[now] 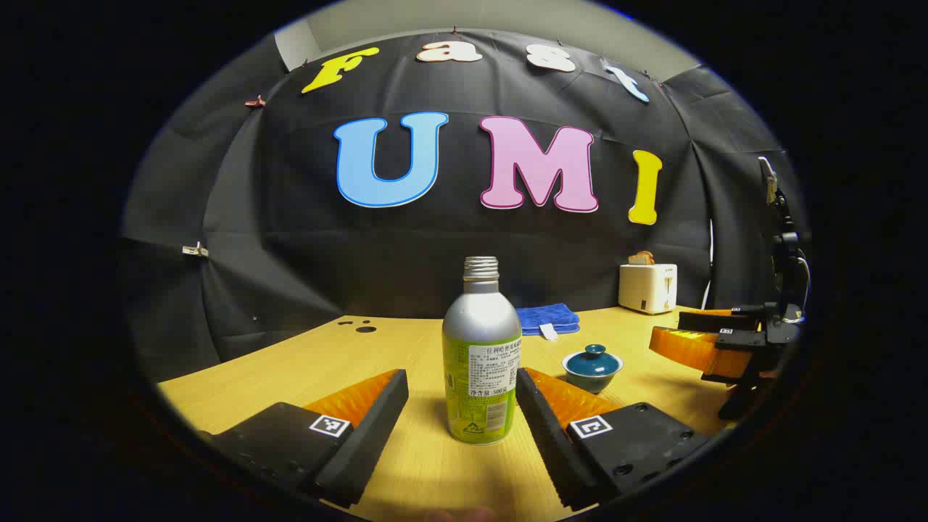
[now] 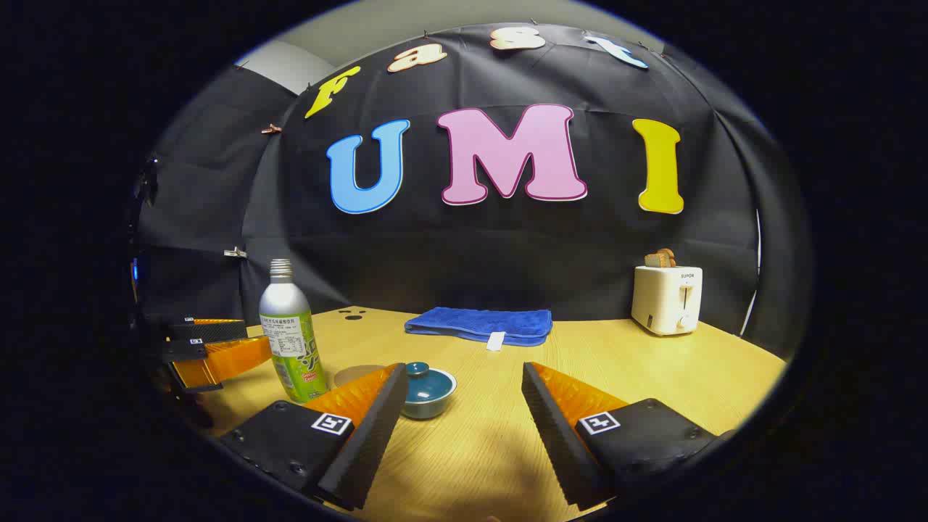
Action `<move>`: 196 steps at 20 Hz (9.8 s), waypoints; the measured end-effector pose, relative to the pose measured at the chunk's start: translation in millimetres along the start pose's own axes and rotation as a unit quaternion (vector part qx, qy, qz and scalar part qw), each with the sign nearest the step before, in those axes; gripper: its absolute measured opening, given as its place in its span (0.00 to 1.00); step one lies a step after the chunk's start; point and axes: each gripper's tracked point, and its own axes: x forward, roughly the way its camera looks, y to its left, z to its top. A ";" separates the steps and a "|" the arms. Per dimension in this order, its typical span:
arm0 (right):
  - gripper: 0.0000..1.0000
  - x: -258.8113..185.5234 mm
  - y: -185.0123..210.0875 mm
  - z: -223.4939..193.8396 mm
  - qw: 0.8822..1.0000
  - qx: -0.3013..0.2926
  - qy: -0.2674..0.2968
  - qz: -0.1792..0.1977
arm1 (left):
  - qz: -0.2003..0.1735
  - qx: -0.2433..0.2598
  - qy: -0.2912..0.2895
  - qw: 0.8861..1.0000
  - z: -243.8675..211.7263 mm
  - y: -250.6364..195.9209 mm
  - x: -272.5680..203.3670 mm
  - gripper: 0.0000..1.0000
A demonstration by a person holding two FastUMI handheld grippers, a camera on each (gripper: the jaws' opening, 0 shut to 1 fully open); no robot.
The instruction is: Open the teacup lid with one hand, grasp the water bottle and pour water into the teacup with the other hand; after pouring, place the water bottle on the coaster and then close the teacup lid.
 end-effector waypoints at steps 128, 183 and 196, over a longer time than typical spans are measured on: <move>0.28 -23.8 -73.0 4.6 0.999 0.000 0.000 -0.033 | -0.024 0.902 0.036 0.429 39.4 -58.5 104.5 0.82; 0.28 -18.6 -63.8 3.5 1.000 0.001 -0.001 -0.029 | -0.040 0.011 -0.005 0.999 -0.2 -27.3 46.8 0.82; 0.28 23.2 13.4 0.3 0.999 0.002 0.004 0.055 | 0.001 -0.004 -0.003 1.000 -4.1 -7.5 36.5 0.95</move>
